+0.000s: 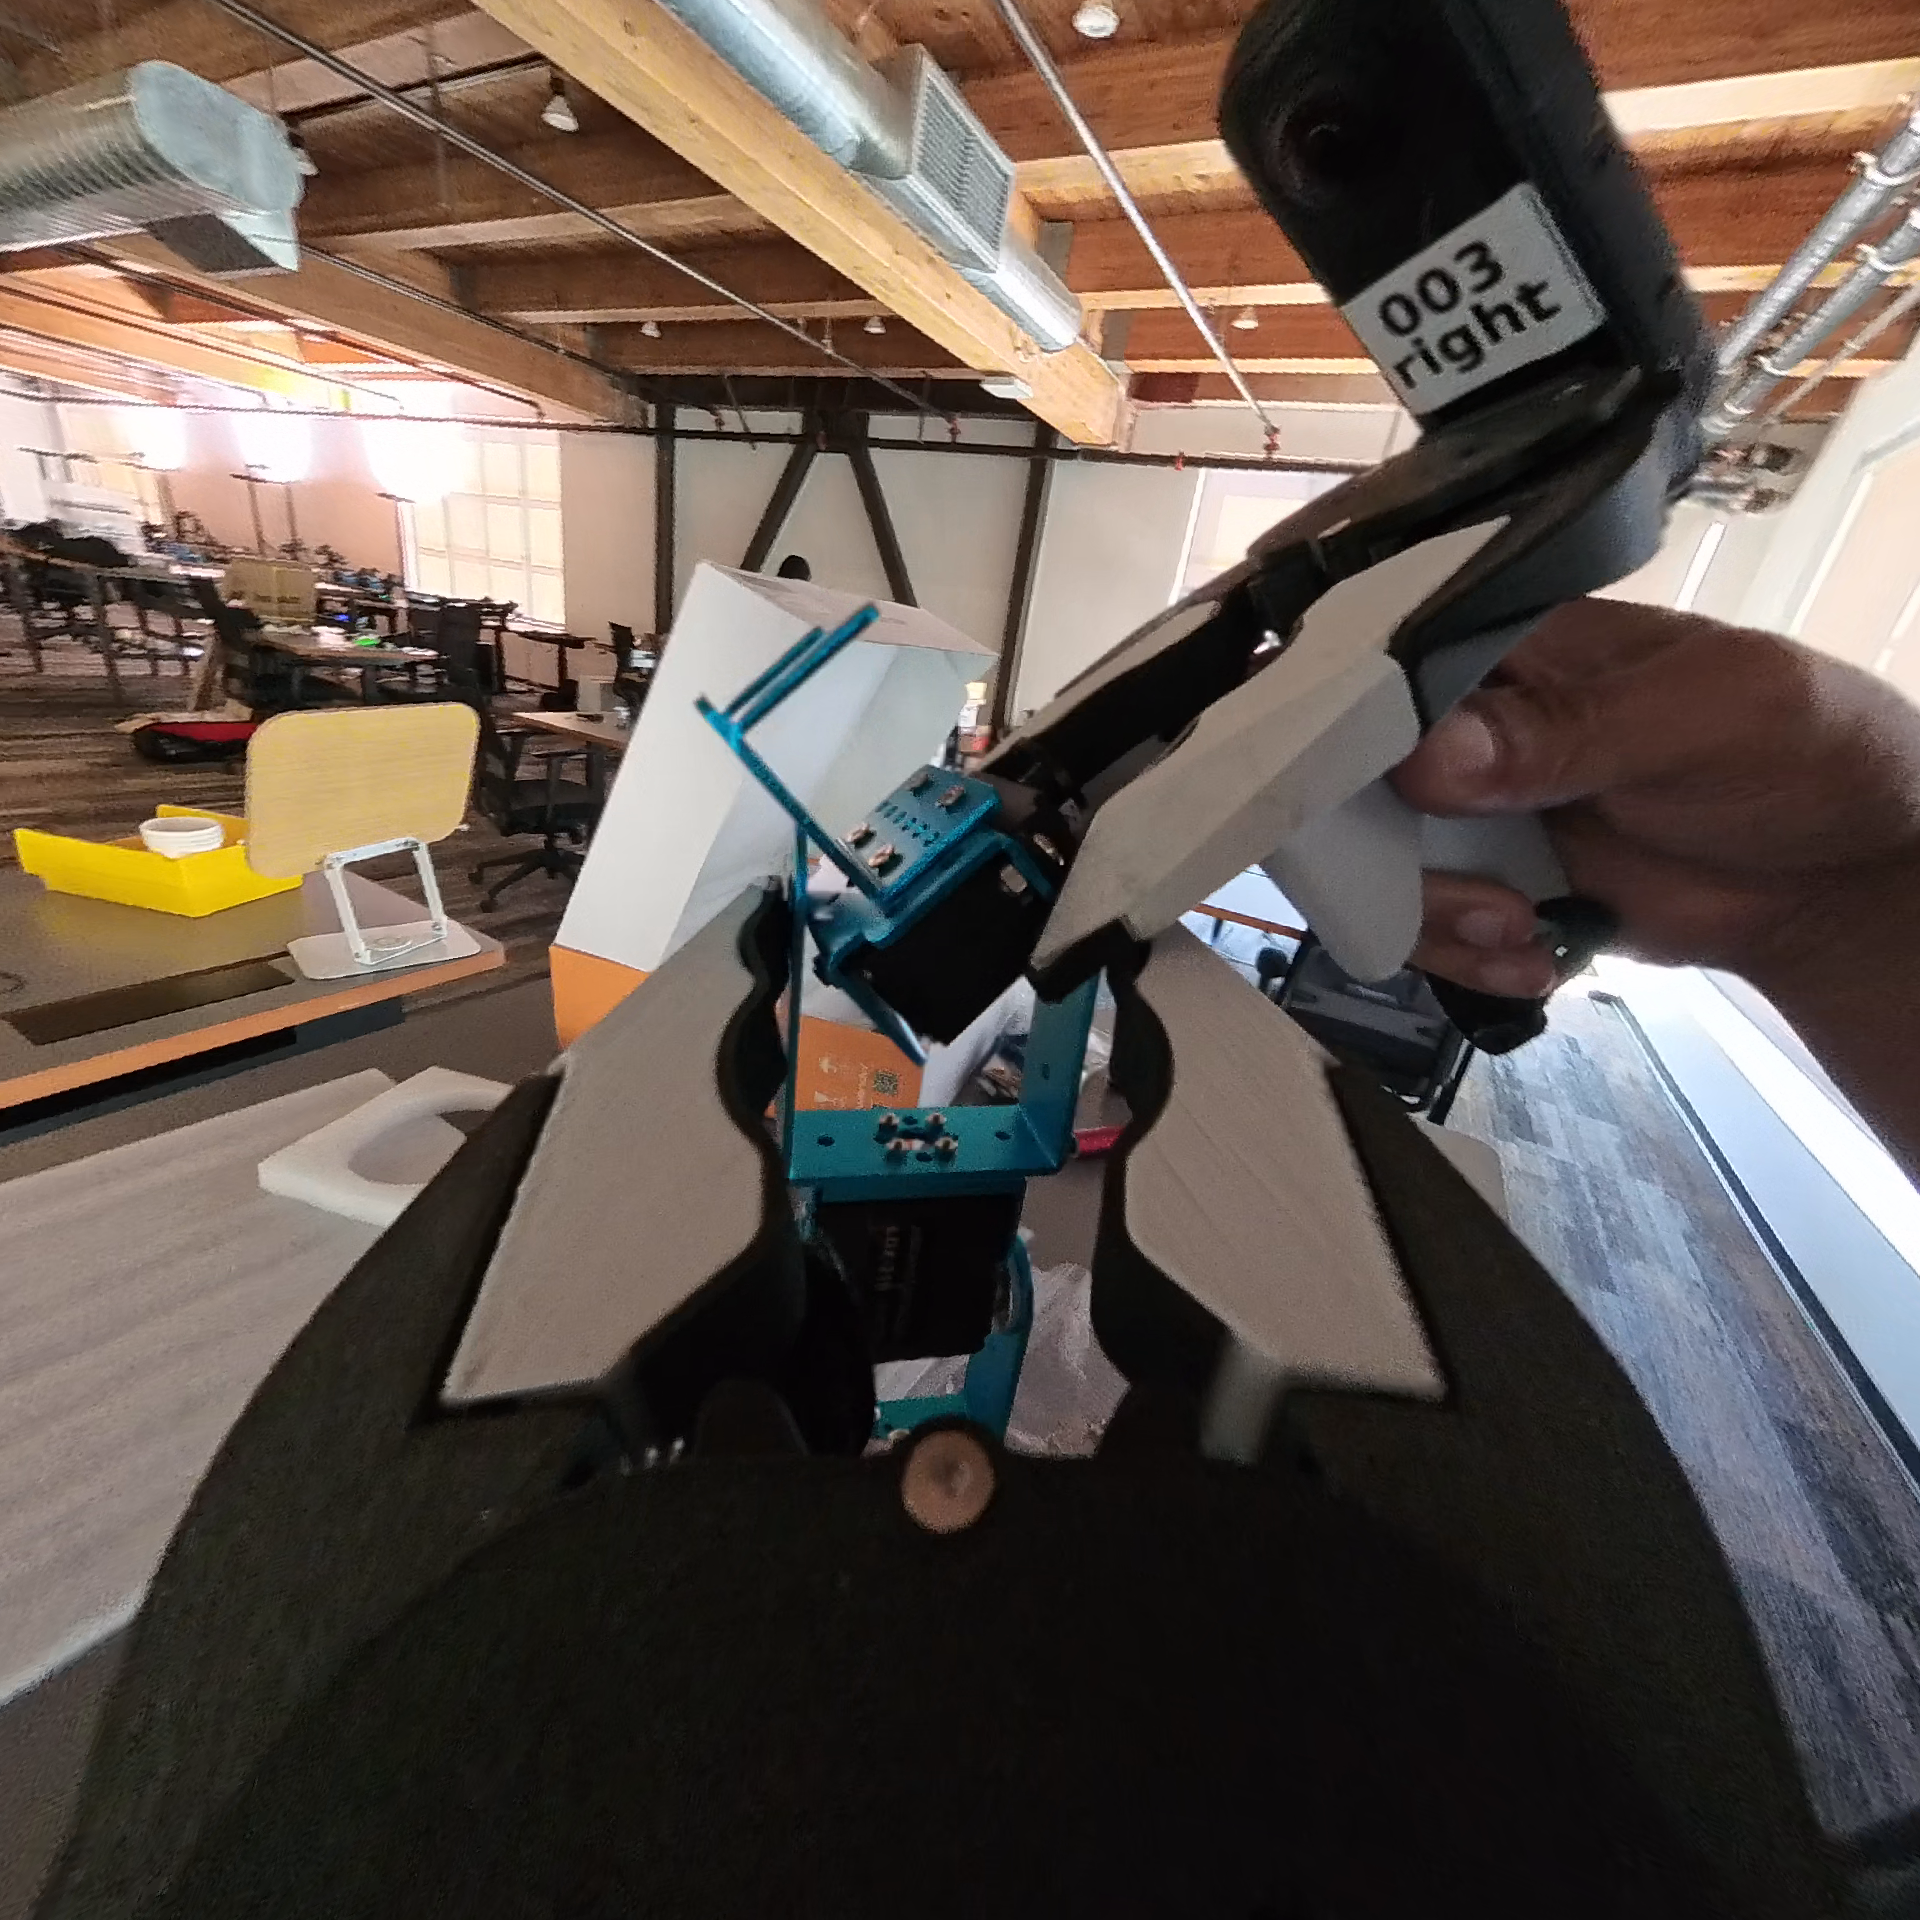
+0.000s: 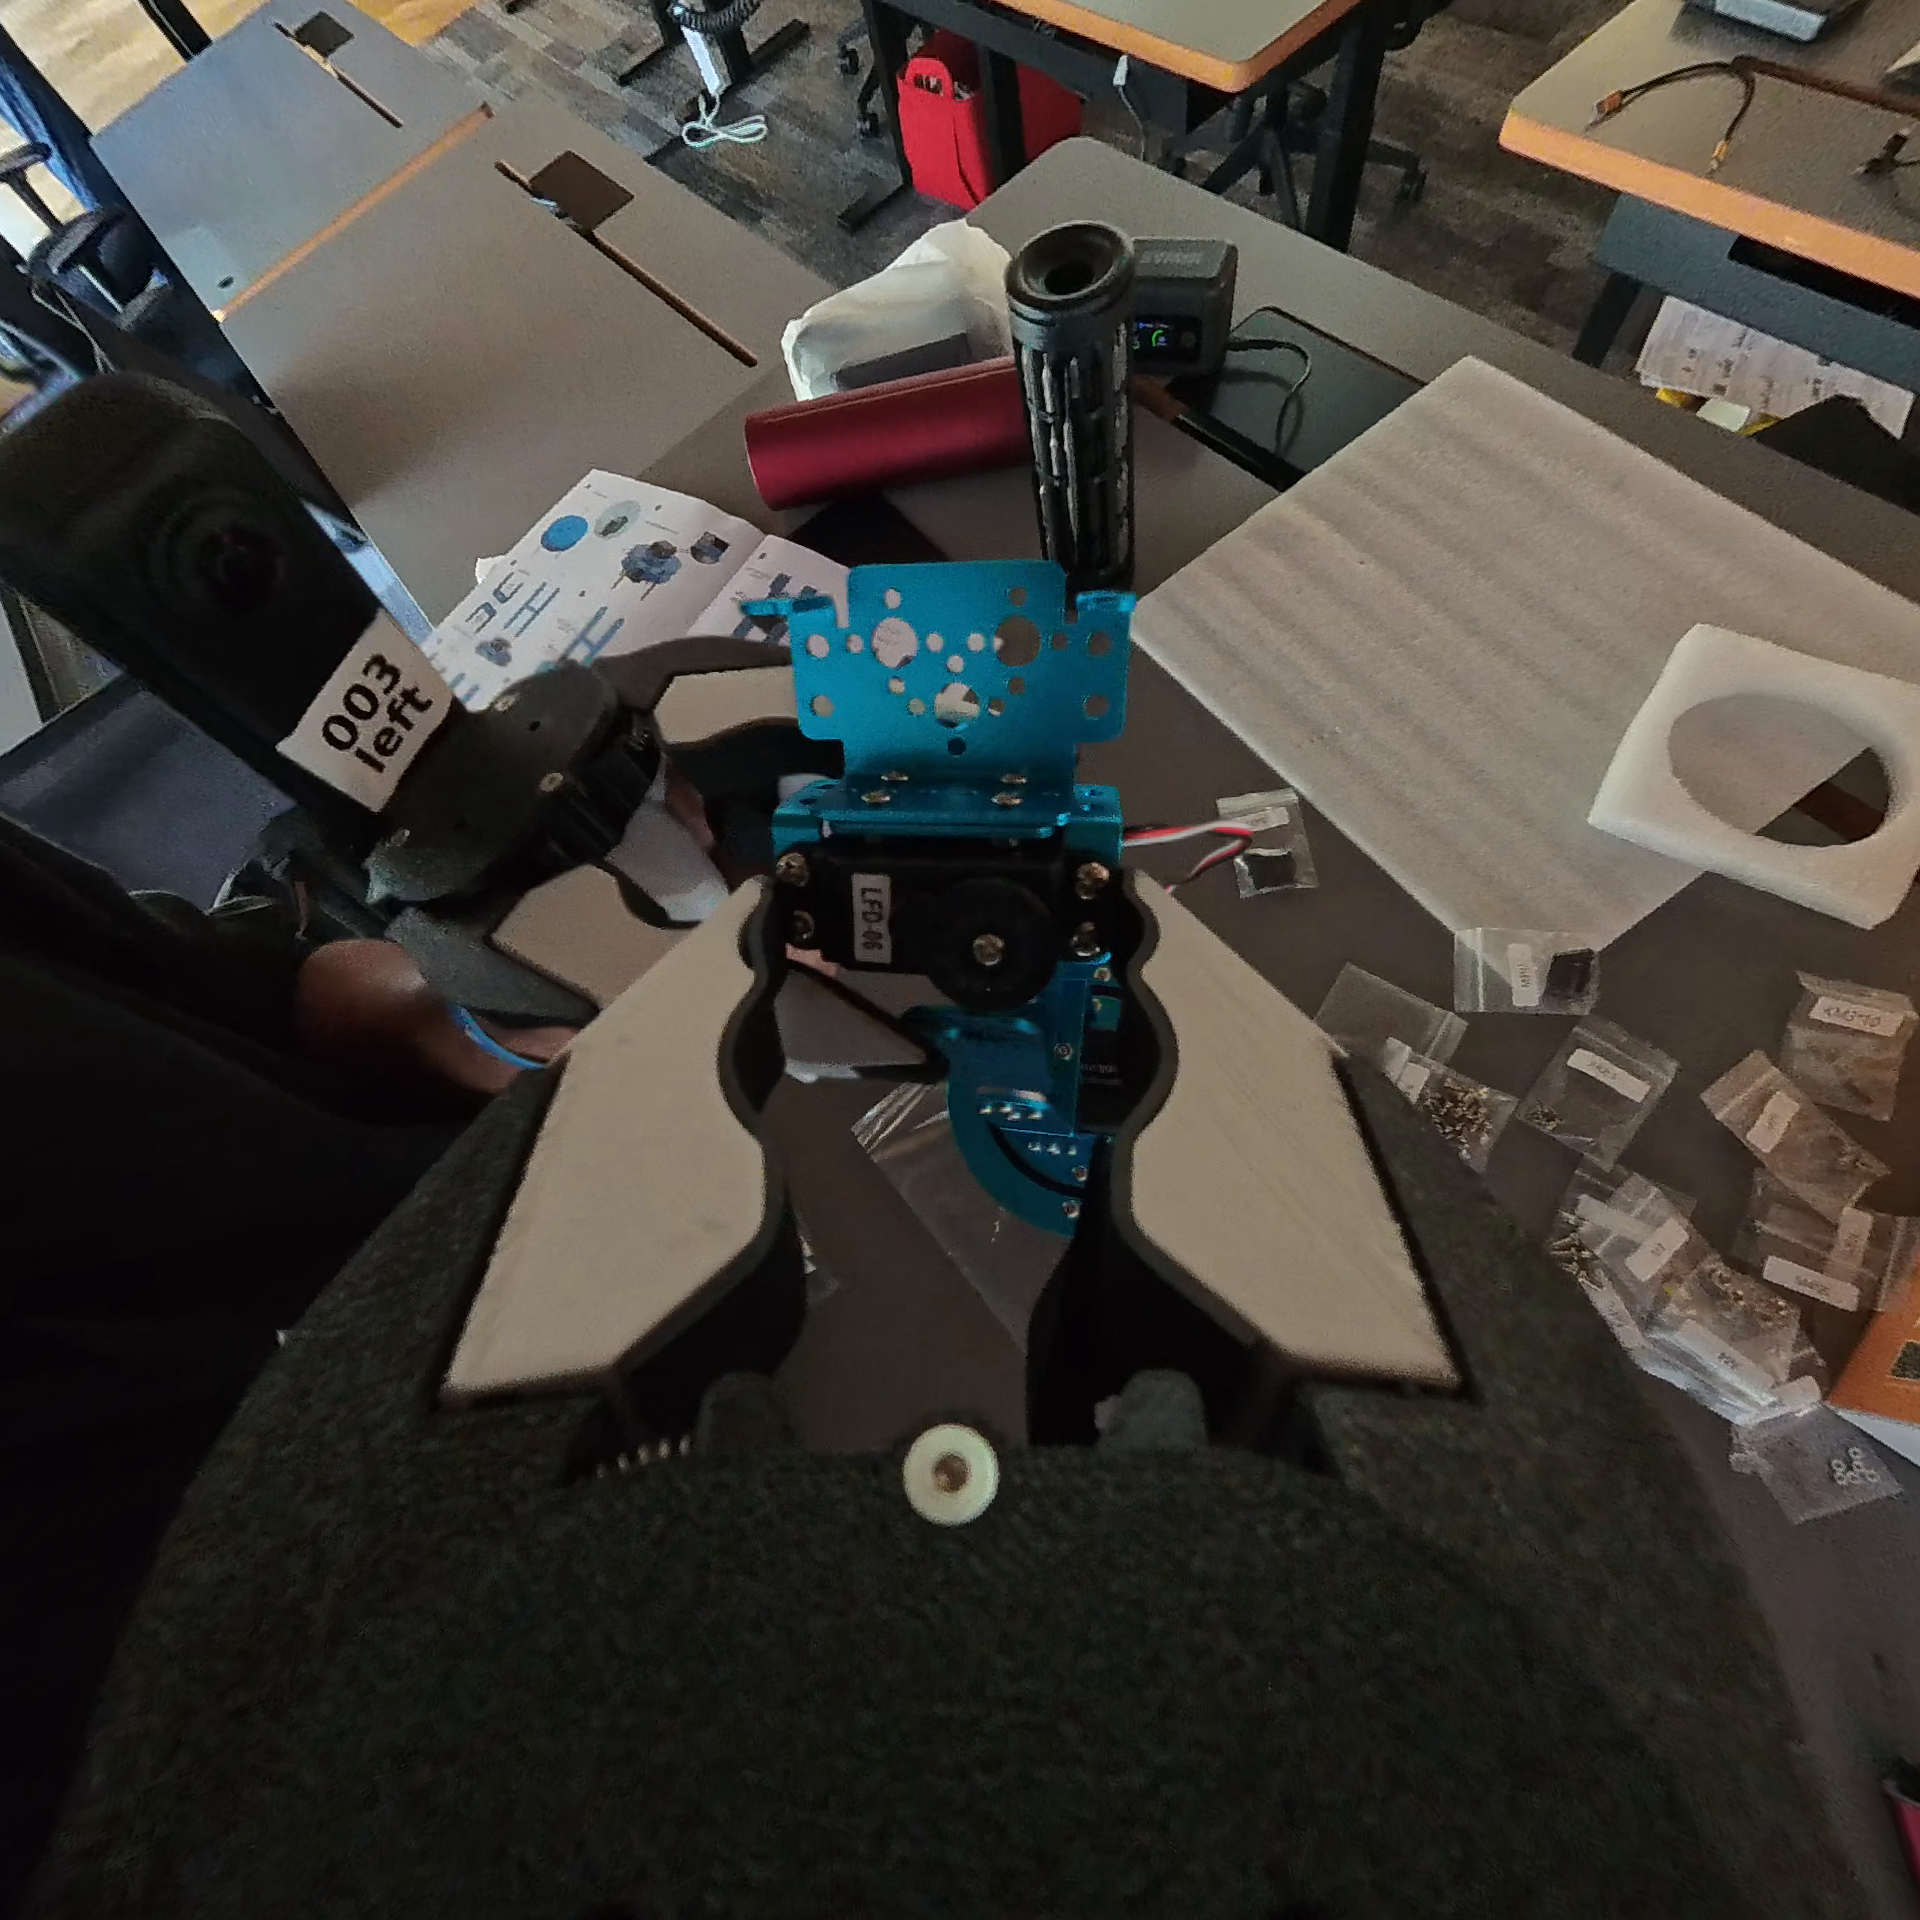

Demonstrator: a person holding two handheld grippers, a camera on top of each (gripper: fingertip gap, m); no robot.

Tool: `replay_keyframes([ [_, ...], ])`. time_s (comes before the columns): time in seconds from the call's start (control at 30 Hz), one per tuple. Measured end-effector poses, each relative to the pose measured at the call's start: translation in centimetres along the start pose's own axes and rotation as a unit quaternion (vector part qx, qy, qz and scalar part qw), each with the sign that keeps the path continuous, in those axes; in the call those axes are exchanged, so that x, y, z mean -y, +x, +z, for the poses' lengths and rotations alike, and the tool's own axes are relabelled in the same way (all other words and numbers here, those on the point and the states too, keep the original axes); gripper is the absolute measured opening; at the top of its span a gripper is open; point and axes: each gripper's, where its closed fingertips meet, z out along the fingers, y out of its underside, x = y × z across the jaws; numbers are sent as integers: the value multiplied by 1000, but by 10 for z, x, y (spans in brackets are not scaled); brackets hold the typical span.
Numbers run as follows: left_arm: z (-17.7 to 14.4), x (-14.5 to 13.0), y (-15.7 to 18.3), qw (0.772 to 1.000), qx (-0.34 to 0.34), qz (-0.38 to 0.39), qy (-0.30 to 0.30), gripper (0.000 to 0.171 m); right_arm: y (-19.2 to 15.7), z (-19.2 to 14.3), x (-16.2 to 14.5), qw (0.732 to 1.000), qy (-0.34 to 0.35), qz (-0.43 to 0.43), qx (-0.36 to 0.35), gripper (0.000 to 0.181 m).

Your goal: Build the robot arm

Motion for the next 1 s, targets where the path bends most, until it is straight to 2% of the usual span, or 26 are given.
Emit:
replay_keyframes([
  [0.1,-6,2,3,999,-52,2,-4,61,1,-2,1,1000,13,6,8,63],
  [0.23,-17,10,5,987,-149,-64,-21,64,-1,-5,10,999,44,-3,9,62],
  [0.4,-23,15,5,976,-192,-97,-36,63,-1,-6,14,999,47,-12,9,62],
  [0.43,-28,18,4,972,-205,-108,-28,61,1,-6,13,999,45,-15,2,62],
  [0.5,-37,31,-3,965,-219,-144,6,47,4,-6,12,999,44,-17,-4,63],
  [0.67,-28,41,-21,956,-184,-228,-1,36,-2,-3,8,995,31,-81,-40,62],
  [0.87,-20,24,-21,978,-92,-174,-66,28,1,-7,11,989,41,-114,-85,62],
  [0.97,-21,21,-18,979,-77,-174,-79,7,-3,-6,10,987,54,-126,-80,62],
  [1.0,-21,20,-18,976,-74,-186,-81,6,-3,-6,10,986,60,-129,-85,62],
])
